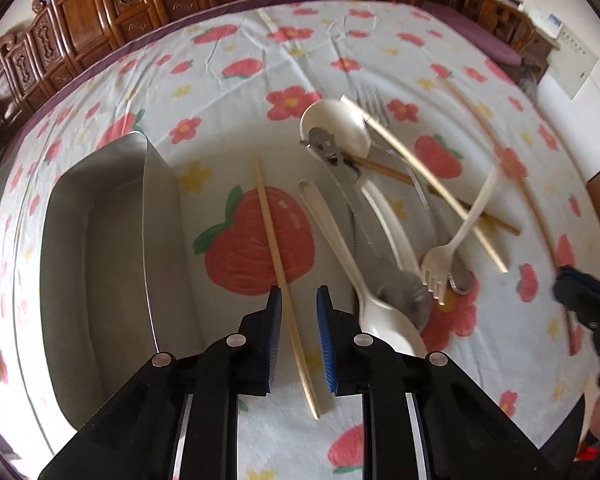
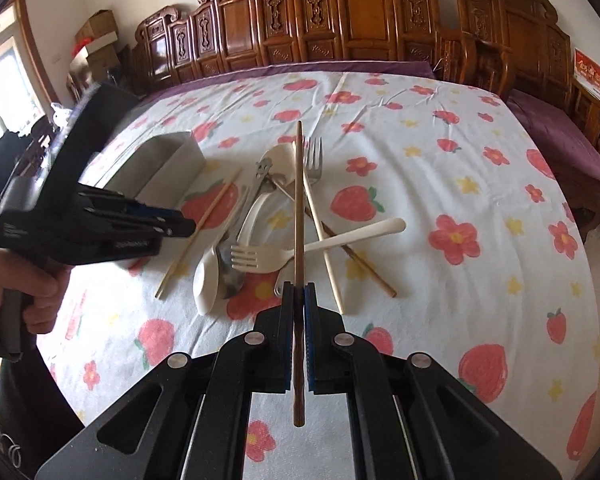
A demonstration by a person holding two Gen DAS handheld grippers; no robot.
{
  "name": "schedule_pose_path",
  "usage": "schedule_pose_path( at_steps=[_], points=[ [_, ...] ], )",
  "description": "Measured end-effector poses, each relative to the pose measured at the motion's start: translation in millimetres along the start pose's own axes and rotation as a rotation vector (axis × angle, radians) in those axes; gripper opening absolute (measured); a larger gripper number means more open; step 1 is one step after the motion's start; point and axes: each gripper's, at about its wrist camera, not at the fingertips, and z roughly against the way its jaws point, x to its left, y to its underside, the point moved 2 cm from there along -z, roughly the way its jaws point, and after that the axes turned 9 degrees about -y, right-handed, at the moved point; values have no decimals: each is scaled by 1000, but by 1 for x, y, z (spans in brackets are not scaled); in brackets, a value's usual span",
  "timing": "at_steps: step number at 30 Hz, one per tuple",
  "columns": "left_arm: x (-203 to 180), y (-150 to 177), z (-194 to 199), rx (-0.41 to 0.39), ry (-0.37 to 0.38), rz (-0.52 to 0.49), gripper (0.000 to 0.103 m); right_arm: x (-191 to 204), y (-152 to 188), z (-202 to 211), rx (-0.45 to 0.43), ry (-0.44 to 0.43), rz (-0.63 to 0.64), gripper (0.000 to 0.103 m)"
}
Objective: Organize utensils
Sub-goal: 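Grasp a light bamboo chopstick with the left tool while the right tool holds its chopstick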
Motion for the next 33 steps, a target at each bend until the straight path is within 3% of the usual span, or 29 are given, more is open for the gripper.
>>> schedule_pose_path(
  at_steps=[7, 25, 28, 33],
  points=[
    [4, -2, -9, 46, -52, 6, 17, 1, -2, 3, -5, -6, 2, 6],
    [4, -10, -28, 96, -56, 20, 16, 4, -3, 4, -6, -13, 3, 6],
    [-1, -9, -27, 88, -50, 6, 6, 5, -2, 3, -3, -12, 6, 6],
    [-7, -5, -23, 57, -66, -11, 4, 6, 0, 0, 6, -8, 7, 6]
  ],
)
